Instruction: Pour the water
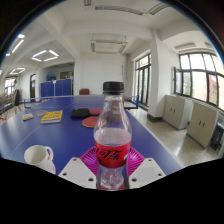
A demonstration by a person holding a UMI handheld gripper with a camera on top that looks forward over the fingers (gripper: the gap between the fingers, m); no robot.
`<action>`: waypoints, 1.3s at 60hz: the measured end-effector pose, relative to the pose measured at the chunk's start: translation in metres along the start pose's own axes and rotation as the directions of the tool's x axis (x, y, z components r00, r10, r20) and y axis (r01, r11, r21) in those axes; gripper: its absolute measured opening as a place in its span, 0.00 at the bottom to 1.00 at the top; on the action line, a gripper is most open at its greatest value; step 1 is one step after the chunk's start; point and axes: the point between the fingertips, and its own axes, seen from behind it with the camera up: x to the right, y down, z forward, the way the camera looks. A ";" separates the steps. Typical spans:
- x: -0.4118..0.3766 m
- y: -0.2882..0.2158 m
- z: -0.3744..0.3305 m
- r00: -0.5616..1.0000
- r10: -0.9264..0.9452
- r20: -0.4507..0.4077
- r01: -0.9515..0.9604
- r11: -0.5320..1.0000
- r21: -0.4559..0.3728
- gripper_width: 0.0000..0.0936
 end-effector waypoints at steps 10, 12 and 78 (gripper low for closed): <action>0.005 0.003 0.001 0.999 0.031 -0.016 -0.031 0.999 0.021 0.38; 0.005 0.002 0.000 0.999 0.036 -0.015 -0.035 0.999 0.022 0.42; -0.074 -0.039 -0.451 0.995 -0.039 -0.089 0.026 0.990 -0.141 0.91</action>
